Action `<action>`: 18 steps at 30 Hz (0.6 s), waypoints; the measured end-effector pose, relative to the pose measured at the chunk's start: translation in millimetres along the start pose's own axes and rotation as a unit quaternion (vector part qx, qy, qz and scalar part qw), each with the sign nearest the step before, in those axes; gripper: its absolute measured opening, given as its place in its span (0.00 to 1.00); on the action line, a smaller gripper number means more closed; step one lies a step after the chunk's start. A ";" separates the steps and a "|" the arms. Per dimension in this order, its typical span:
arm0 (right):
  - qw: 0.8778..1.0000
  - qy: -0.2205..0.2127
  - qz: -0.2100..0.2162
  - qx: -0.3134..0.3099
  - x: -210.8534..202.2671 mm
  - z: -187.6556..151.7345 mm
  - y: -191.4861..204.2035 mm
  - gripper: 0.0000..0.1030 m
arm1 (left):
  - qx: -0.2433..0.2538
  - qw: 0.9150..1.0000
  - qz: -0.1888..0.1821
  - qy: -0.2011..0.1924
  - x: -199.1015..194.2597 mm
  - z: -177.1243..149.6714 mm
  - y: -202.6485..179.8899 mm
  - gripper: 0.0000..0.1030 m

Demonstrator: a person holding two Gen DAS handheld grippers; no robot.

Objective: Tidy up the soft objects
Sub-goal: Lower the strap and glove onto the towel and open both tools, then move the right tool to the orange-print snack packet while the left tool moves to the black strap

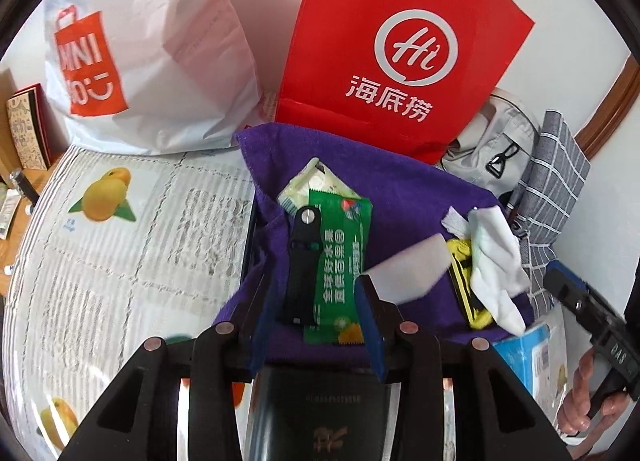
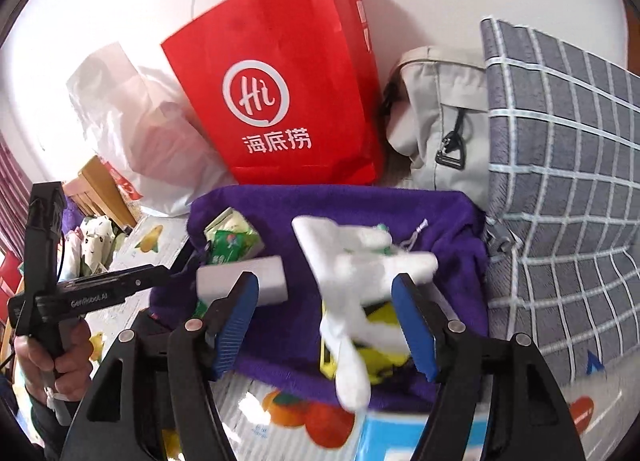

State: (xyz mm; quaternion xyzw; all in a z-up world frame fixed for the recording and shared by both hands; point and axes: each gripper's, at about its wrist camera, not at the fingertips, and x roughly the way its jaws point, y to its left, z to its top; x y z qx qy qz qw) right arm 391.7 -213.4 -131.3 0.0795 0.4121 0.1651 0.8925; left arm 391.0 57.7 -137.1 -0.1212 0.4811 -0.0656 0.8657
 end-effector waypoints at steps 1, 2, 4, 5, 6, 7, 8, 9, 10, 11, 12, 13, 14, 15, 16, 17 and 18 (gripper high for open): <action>1.000 0.000 -0.001 -0.001 -7.1 -6.7 1.0 0.67 | 0.001 1.000 0.000 0.000 -3.5 -2.4 -0.4 0.37; 1.000 0.001 -0.002 -0.001 -12.5 -12.8 1.9 0.67 | 0.002 1.000 0.000 -0.001 -7.6 -4.8 -0.7 0.37; 1.000 0.006 -0.009 -0.003 -19.8 -23.4 2.8 0.67 | 0.002 1.000 0.002 -0.004 -15.8 -10.0 -0.7 0.37; 1.000 0.008 -0.015 -0.001 -25.9 -32.3 3.1 0.67 | 0.002 1.000 0.002 -0.006 -20.8 -13.3 -0.8 0.37; 1.000 0.009 -0.019 0.000 -30.0 -37.1 2.4 0.67 | 0.001 1.000 0.001 -0.007 -26.1 -16.5 -0.5 0.37; 1.000 0.010 -0.023 0.002 -34.7 -44.0 2.5 0.67 | 0.001 1.000 0.000 -0.009 -30.7 -19.5 -1.0 0.37; 1.000 0.012 -0.025 0.004 -40.0 -52.1 2.8 0.67 | 0.001 1.000 -0.001 -0.011 -36.0 -23.4 -1.2 0.37; 1.000 0.015 -0.025 0.007 -45.2 -60.3 4.3 0.65 | 0.003 1.000 -0.002 -0.014 -43.1 -28.6 -1.7 0.40; 1.000 0.015 -0.024 0.009 -48.7 -65.6 5.8 0.64 | 0.004 1.000 -0.003 -0.016 -47.3 -31.7 -1.6 0.43; 1.000 0.016 -0.022 0.010 -54.3 -73.5 8.2 0.61 | 0.005 1.000 -0.002 -0.019 -53.0 -36.2 -1.8 0.43; 1.000 0.017 -0.021 0.010 -58.5 -79.4 10.9 0.58 | 0.006 1.000 0.000 -0.022 -58.9 -41.3 -2.2 0.43; 1.000 0.019 -0.020 0.008 -62.9 -86.3 14.4 0.56 | 0.007 1.000 0.000 -0.024 -62.9 -45.2 -1.9 0.43; 1.000 0.022 -0.019 0.004 -67.4 -93.7 18.8 0.53 | 0.007 1.000 -0.001 -0.027 -68.7 -51.1 -1.0 0.43; 0.999 0.027 -0.019 -0.002 -70.8 -100.2 23.6 0.47 | 0.006 1.000 -0.002 -0.028 -72.7 -55.8 -0.6 0.43; 0.999 0.031 -0.019 -0.006 -72.5 -104.6 27.9 0.44 | 0.005 1.000 -0.003 -0.028 -74.9 -58.9 -0.5 0.43; 0.999 0.036 -0.019 -0.011 -75.6 -111.9 33.2 0.38 | 0.005 1.000 -0.005 -0.028 -77.8 -63.6 0.0 0.43; 0.999 0.042 -0.020 -0.015 -78.6 -119.8 38.6 0.37 | 0.006 1.000 -0.006 -0.028 -80.3 -68.2 -0.2 0.43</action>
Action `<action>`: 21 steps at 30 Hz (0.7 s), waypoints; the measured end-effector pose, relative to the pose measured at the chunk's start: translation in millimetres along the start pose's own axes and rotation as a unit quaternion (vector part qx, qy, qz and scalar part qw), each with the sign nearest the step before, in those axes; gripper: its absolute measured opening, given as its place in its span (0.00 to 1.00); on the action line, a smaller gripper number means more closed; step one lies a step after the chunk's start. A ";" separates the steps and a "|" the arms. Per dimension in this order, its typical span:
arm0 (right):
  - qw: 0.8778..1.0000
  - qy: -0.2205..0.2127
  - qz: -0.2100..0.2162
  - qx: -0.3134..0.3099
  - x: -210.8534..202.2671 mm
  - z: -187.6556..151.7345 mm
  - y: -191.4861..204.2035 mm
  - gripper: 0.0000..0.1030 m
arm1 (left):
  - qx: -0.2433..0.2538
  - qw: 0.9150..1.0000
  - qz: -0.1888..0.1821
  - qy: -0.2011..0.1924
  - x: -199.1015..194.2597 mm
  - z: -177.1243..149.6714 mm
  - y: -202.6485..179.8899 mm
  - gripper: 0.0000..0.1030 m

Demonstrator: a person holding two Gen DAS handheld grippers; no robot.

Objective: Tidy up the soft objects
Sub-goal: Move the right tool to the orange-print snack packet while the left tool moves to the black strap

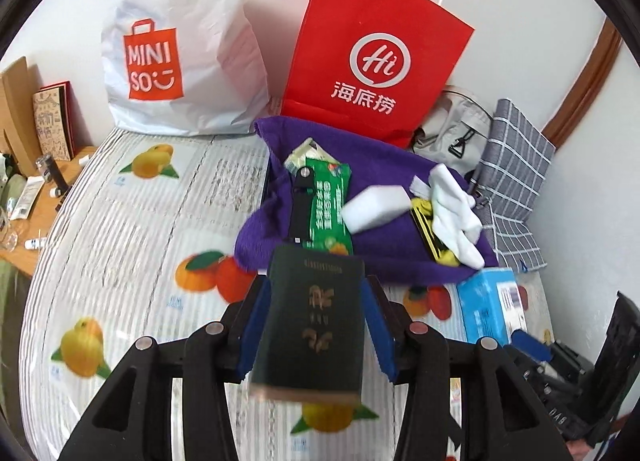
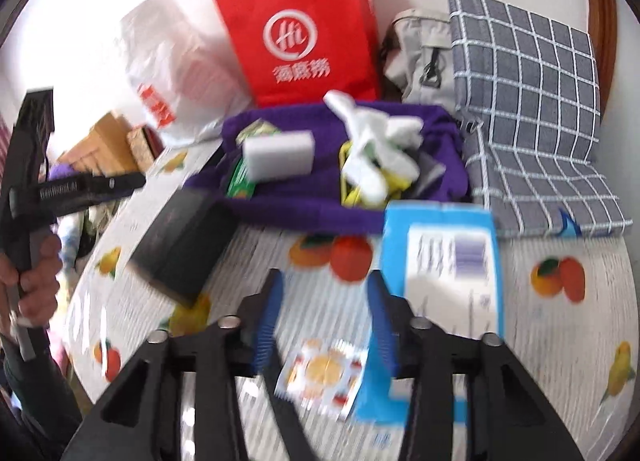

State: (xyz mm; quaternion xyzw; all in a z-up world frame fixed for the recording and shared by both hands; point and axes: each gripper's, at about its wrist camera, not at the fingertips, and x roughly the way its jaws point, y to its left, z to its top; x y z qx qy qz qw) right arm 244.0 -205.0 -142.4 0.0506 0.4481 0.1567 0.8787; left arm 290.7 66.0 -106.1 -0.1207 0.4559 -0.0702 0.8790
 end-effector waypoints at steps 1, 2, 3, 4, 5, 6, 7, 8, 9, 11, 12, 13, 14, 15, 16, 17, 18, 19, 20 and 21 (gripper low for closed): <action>1.000 0.002 -0.001 -0.001 -1.7 -5.7 3.9 0.37 | 0.001 1.000 0.000 0.001 -2.3 -4.5 0.0 0.43; 1.000 0.004 0.000 -0.002 -3.9 -14.1 7.9 0.37 | 0.003 1.000 0.000 0.001 -4.8 -10.0 -0.3 0.43; 1.000 0.007 0.004 -0.003 -5.3 -20.9 11.4 0.37 | 0.004 1.000 0.000 0.001 -6.8 -14.1 -0.3 0.43; 1.000 0.011 0.009 -0.004 -6.5 -28.4 14.8 0.37 | 0.004 1.000 0.001 -0.001 -8.9 -18.4 -0.5 0.43; 1.000 0.014 0.013 -0.005 -6.6 -36.7 18.9 0.37 | 0.004 1.000 0.001 -0.002 -11.3 -24.0 -0.4 0.43; 1.000 0.017 0.015 -0.006 -5.7 -44.0 22.7 0.37 | 0.005 1.000 0.000 -0.002 -12.8 -27.8 -0.4 0.43; 1.000 0.019 0.014 -0.009 -4.7 -48.9 25.0 0.37 | 0.007 1.000 -0.002 -0.002 -14.1 -32.0 -0.3 0.43; 1.000 0.023 0.011 -0.014 -1.5 -55.1 29.0 0.37 | 0.006 1.000 -0.005 -0.002 -15.1 -37.0 0.1 0.43; 0.999 0.026 0.004 -0.020 2.0 -59.1 32.2 0.34 | 0.005 1.000 -0.006 0.000 -15.7 -42.1 1.0 0.43; 0.999 0.033 -0.016 -0.040 9.3 -69.1 40.4 0.25 | 0.001 1.000 -0.008 0.001 -16.5 -50.3 3.4 0.43; 0.998 0.037 -0.023 -0.052 13.5 -73.2 44.1 0.22 | -0.002 1.000 -0.008 0.003 -16.4 -53.9 4.8 0.43; 0.997 0.039 -0.026 -0.057 16.1 -75.2 45.9 0.22 | -0.003 1.000 -0.008 0.005 -16.3 -57.3 5.9 0.43; 0.997 0.040 -0.033 -0.063 19.3 -77.8 48.1 0.21 | -0.004 1.000 -0.008 0.006 -16.8 -61.2 7.3 0.43; 0.996 0.039 -0.038 -0.066 21.4 -79.5 49.0 0.21 | -0.006 1.000 -0.007 0.007 -17.4 -64.1 8.7 0.43; 0.996 0.041 -0.041 -0.068 23.8 -80.4 49.3 0.21 | -0.008 1.000 -0.007 0.007 -18.1 -66.4 9.7 0.43; 0.996 0.043 -0.043 -0.070 26.6 -81.8 49.8 0.21 | -0.010 1.000 -0.008 0.007 -19.2 -69.0 11.3 0.43; 0.995 0.043 -0.047 -0.072 29.6 -82.9 50.2 0.21 | -0.012 1.000 -0.008 0.007 -19.6 -70.4 12.2 0.43; 0.995 0.044 -0.053 -0.075 32.2 -83.0 50.5 0.21 | -0.013 1.000 -0.008 0.007 -20.5 -72.5 13.1 0.43; 0.994 0.044 -0.062 -0.080 35.7 -84.3 50.8 0.14 | -0.015 1.000 -0.007 0.007 -20.8 -74.5 13.5 0.43; 0.993 0.043 -0.069 -0.082 38.3 -85.3 50.5 0.04 | -0.015 1.000 -0.007 0.009 -20.8 -76.2 13.4 0.43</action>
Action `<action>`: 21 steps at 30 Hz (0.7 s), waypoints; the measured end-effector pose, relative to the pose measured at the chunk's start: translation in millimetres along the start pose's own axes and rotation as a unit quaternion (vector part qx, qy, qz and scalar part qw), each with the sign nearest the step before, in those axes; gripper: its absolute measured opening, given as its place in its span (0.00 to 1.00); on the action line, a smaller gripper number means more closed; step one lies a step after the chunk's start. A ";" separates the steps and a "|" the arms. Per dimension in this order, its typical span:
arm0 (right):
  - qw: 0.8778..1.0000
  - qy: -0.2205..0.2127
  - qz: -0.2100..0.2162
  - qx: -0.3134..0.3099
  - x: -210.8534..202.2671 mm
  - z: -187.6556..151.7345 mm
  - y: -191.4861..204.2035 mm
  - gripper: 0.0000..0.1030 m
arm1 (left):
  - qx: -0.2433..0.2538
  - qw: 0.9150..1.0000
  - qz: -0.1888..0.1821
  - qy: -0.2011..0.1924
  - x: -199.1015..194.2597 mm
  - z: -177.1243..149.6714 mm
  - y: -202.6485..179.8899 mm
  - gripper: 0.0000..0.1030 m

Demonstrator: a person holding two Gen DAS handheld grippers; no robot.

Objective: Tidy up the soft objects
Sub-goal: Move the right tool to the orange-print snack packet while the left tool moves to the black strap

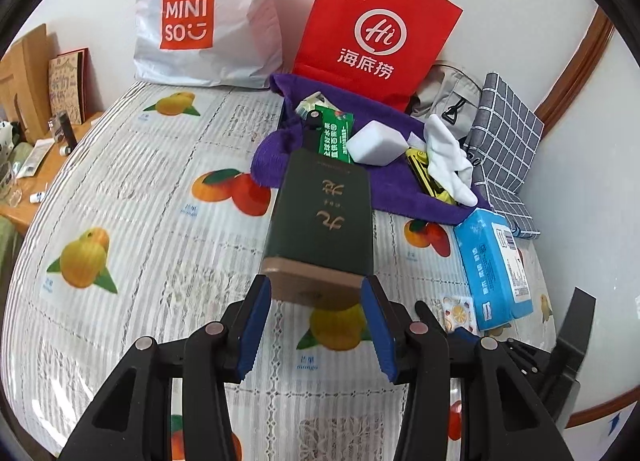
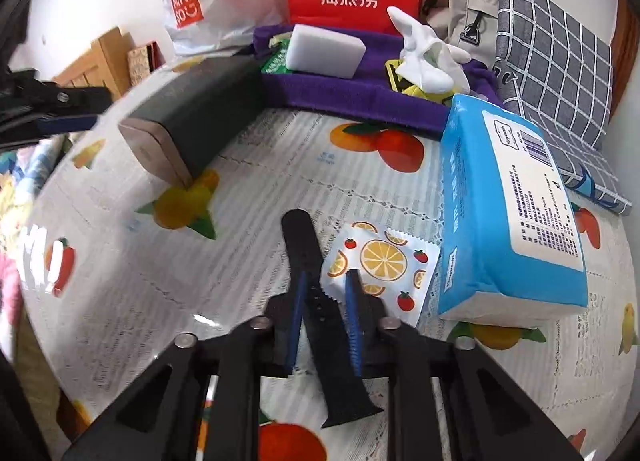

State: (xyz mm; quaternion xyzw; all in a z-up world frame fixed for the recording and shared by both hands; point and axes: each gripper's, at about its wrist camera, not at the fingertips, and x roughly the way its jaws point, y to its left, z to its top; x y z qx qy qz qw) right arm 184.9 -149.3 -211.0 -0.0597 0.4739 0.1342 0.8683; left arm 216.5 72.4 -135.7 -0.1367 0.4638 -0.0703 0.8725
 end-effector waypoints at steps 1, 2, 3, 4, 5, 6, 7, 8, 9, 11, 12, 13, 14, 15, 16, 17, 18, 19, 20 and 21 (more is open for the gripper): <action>1.000 -0.001 -0.006 0.001 2.6 -1.5 -0.4 0.04 | 0.001 1.000 0.000 0.001 0.3 -1.4 -0.5 0.43; 1.000 -0.002 -0.003 0.005 2.9 -2.3 -1.2 0.02 | 0.002 1.000 0.003 0.003 0.6 -3.4 -1.5 0.43; 1.000 -0.006 0.001 0.009 1.3 -4.0 -2.0 0.00 | 0.004 1.000 0.005 0.005 0.9 -4.6 -2.5 0.43; 1.000 -0.008 0.003 0.011 -0.8 -5.5 -2.3 0.00 | 0.005 1.000 0.006 0.007 1.2 -6.0 -3.7 0.43; 1.000 -0.009 0.004 0.016 -5.2 -8.1 -3.7 0.00 | 0.006 1.000 0.007 0.008 1.3 -7.7 -4.9 0.43; 1.000 -0.009 0.010 0.018 -9.0 -9.9 -4.8 0.00 | 0.006 1.000 0.008 0.009 1.1 -9.7 -6.1 0.43; 1.000 -0.009 0.014 0.018 -12.0 -11.3 -4.4 0.00 | 0.005 1.000 0.008 0.010 1.1 -11.0 -7.7 0.43; 0.999 -0.012 0.022 0.019 -19.3 -15.4 -5.3 0.00 | 0.006 1.000 0.009 0.012 1.0 -13.5 -10.1 0.43; 0.999 -0.014 0.028 0.020 -24.9 -18.0 -5.6 0.00 | 0.006 1.000 0.010 0.013 1.2 -15.1 -11.8 0.43; 0.999 -0.015 0.042 0.019 -34.6 -24.3 -7.7 0.00 | 0.009 1.000 0.012 0.018 1.5 -19.8 -17.3 0.43; 0.999 -0.015 0.047 0.020 -39.0 -27.7 -9.7 0.00 | 0.011 1.000 0.013 0.019 1.7 -22.2 -19.8 0.43; 0.998 -0.015 0.050 0.022 -43.9 -32.4 -12.7 0.00 | 0.013 1.000 0.014 0.022 2.2 -25.8 -23.6 0.43; 0.998 -0.015 0.050 0.025 -50.0 -40.0 -17.7 0.00 | 0.016 0.999 0.015 0.024 3.0 -28.0 -26.2 0.43; 0.998 -0.014 0.048 0.026 -53.7 -46.0 -21.1 0.00 | 0.017 0.999 0.017 0.027 3.6 -30.7 -28.6 0.43; 0.999 -0.013 0.044 0.027 -56.5 -51.2 -24.0 0.00 | 0.020 0.999 0.019 0.030 4.7 -34.3 -32.0 0.43; 0.999 -0.011 0.038 0.032 -60.5 -59.7 -30.3 0.00 | 0.022 0.999 0.020 0.032 5.7 -37.3 -34.5 0.43; 0.999 -0.009 0.035 0.038 -62.6 -66.2 -35.6 0.01 | 0.024 0.999 0.022 0.036 7.3 -40.8 -37.9 0.43; 0.999 -0.007 0.034 0.040 -63.8 -70.7 -38.9 0.02 | 0.025 0.999 0.022 0.039 8.4 -43.1 -39.9 0.43; 0.999 -0.004 0.031 0.043 -64.5 -77.6 -43.7 0.03 | 0.026 0.999 0.023 0.042 9.8 -46.2 -42.5 0.43; 0.998 -0.005 0.030 0.046 -65.0 -81.5 -46.5 0.04 | 0.027 0.998 0.023 0.044 10.7 -48.5 -44.3 0.43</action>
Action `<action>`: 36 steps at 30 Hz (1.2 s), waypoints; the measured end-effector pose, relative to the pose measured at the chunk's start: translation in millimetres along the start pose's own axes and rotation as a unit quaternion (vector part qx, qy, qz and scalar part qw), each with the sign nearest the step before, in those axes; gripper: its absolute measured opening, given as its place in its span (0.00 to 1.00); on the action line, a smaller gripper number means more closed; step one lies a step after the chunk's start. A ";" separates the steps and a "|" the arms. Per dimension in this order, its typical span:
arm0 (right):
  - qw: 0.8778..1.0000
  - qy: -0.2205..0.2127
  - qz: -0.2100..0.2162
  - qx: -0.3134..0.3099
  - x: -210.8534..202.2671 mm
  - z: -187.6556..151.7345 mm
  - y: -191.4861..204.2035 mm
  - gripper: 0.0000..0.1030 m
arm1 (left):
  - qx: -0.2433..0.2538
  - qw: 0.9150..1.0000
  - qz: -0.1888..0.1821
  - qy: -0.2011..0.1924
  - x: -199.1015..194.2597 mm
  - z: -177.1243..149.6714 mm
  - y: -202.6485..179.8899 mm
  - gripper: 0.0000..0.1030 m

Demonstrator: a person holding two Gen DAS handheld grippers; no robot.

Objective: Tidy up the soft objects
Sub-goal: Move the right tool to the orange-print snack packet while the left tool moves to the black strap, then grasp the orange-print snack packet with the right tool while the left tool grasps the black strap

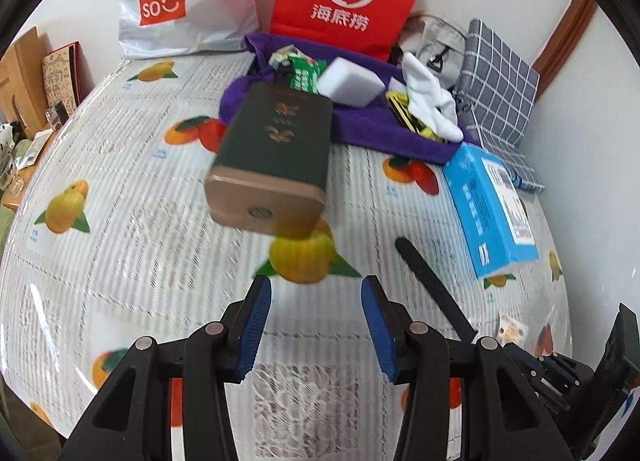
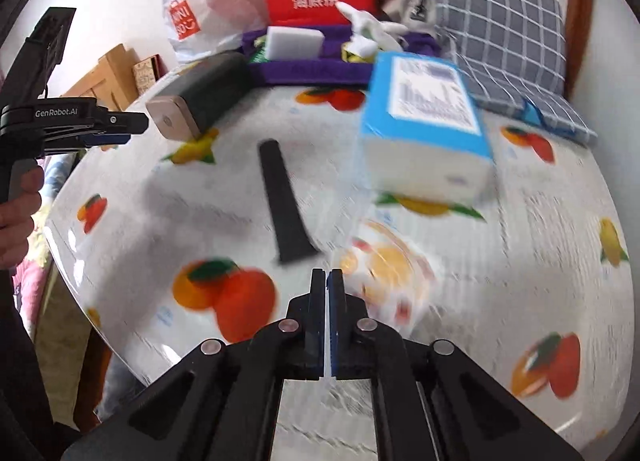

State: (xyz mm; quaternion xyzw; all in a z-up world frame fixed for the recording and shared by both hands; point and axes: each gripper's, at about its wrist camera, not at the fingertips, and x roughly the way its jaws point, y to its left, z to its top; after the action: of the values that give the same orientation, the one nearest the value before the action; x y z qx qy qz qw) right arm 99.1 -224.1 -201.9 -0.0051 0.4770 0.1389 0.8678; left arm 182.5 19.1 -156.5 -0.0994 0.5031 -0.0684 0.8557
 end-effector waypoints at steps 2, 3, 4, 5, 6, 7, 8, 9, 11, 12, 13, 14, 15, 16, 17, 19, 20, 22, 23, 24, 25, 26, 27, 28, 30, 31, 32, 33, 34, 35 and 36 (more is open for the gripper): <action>1.000 -0.003 0.011 0.006 -1.5 -6.1 -6.4 0.10 | 0.002 1.000 0.004 0.005 1.4 -3.9 -5.1 0.43; 1.000 -0.005 0.016 0.005 -2.4 -8.0 -7.1 0.24 | 0.004 1.000 0.007 0.006 1.1 -5.6 -7.6 0.43; 1.000 -0.010 0.016 0.004 -3.9 -9.3 -8.1 0.33 | 0.007 1.000 0.008 0.006 0.8 -6.9 -9.6 0.44; 1.000 -0.020 0.011 0.003 -5.9 -10.2 -8.7 0.47 | 0.010 1.000 0.009 0.006 -0.2 -8.3 -12.2 0.43; 0.999 -0.031 0.007 0.002 -8.7 -11.8 -9.6 0.50 | 0.013 1.000 0.010 0.005 -1.3 -9.5 -14.6 0.43; 0.999 -0.038 0.006 0.000 -10.6 -13.1 -10.7 0.50 | 0.016 1.000 0.011 0.005 -2.0 -10.3 -16.6 0.43; 0.999 -0.045 0.006 0.000 -13.7 -14.9 -13.1 0.50 | 0.017 1.000 0.012 0.006 -1.8 -10.8 -17.7 0.43; 0.999 -0.047 0.007 0.001 -14.5 -14.3 -14.8 0.51 | 0.018 1.000 0.012 0.007 -1.7 -11.2 -18.5 0.43; 0.999 -0.053 0.004 0.004 -18.7 -17.5 -21.7 0.55 | 0.019 1.000 0.010 0.009 -0.3 -12.5 -20.2 0.43; 0.998 -0.055 0.000 0.007 -20.6 -19.8 -26.4 0.63 | 0.020 1.000 0.009 0.011 0.8 -13.2 -21.3 0.43; 0.998 -0.056 -0.002 0.009 -21.3 -21.9 -29.5 0.68 | 0.022 1.000 0.008 0.013 1.8 -14.2 -22.5 0.43; 0.998 -0.058 -0.003 0.011 -21.6 -24.5 -34.0 0.73 | 0.023 1.000 0.007 0.015 3.3 -15.5 -24.1 0.43; 0.998 -0.059 -0.004 0.015 -21.3 -26.7 -37.2 0.75 | 0.024 1.000 0.006 0.017 4.5 -16.7 -25.5 0.43; 0.998 -0.059 -0.002 0.022 -19.5 -28.7 -40.2 0.75 | 0.026 0.999 0.006 0.018 5.8 -17.7 -27.0 0.44; 0.998 -0.053 0.002 0.029 -15.9 -31.0 -43.2 0.76 | 0.029 0.999 0.007 0.021 7.9 -18.9 -28.7 0.44; 0.998 -0.045 0.006 0.039 -4.9 -35.3 -47.0 0.76 | 0.031 0.999 0.009 0.026 11.6 -20.8 -30.9 0.43; 0.998 -0.043 0.001 0.040 -0.4 -37.2 -47.6 0.76 | 0.033 0.999 0.010 0.028 13.4 -21.6 -31.9 0.44; 0.998 -0.051 -0.016 0.030 6.2 -39.6 -44.6 0.79 | 0.037 0.999 0.014 0.033 16.6 -23.1 -33.8 0.43; 0.998 -0.061 -0.031 0.013 9.1 -40.6 -40.2 0.80 | 0.038 0.999 0.015 0.035 17.8 -23.2 -34.3 0.43; 0.997 -0.059 -0.045 0.002 12.3 -40.3 -37.0 0.80 | 0.039 0.998 0.016 0.037 18.9 -23.2 -35.1 0.44; 0.997 -0.063 -0.052 -0.004 12.6 -40.2 -35.3 0.79 | 0.040 0.998 0.018 0.038 20.2 -23.2 -35.9 0.44; 0.997 -0.065 -0.051 -0.001 12.5 -40.1 -35.9 0.78 | 0.042 0.998 0.019 0.040 21.7 -23.2 -37.0 0.43; 0.997 -0.067 -0.050 0.006 11.6 -40.0 -38.5 0.70 | 0.043 0.998 0.020 0.041 23.4 -23.3 -38.4 0.43; 0.996 -0.070 -0.053 0.012 9.6 -40.6 -42.3 0.67 | 0.044 0.998 0.021 0.043 25.2 -23.3 -39.7 0.43; 0.996 -0.072 -0.045 0.016 7.4 -42.0 -48.2 0.61 | 0.048 0.997 0.022 0.049 30.5 -23.6 -43.5 0.44; 0.996 -0.075 -0.046 0.014 6.9 -43.1 -49.0 0.59 | 0.050 0.997 0.023 0.052 33.0 -24.0 -45.8 0.43; 0.995 -0.080 -0.054 0.011 5.9 -45.2 -48.8 0.53 | 0.052 0.997 0.023 0.055 36.3 -24.7 -48.9 0.43; 0.995 -0.084 -0.057 0.012 5.0 -47.1 -49.2 0.51 | 0.054 0.997 0.022 0.057 38.8 -25.4 -51.5 0.43; 0.994 -0.088 -0.055 0.016 4.5 -48.7 -50.4 0.51 | 0.057 0.996 0.021 0.060 41.2 -26.4 -54.8 0.43; 0.994 -0.091 -0.053 0.015 4.4 -49.5 -51.1 0.50 | 0.061 0.996 0.019 0.062 44.3 -27.4 -58.7 0.43; 0.994 -0.092 -0.054 0.010 4.6 -49.7 -50.6 0.50 | 0.064 0.996 0.018 0.064 46.6 -28.5 -61.8 0.43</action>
State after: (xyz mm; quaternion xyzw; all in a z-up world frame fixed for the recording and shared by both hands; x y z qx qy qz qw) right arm 72.8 -278.7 -239.0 -0.0094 0.3954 0.0868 0.9144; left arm 179.1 -53.9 -194.8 -0.0308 0.5534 -0.0910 0.8274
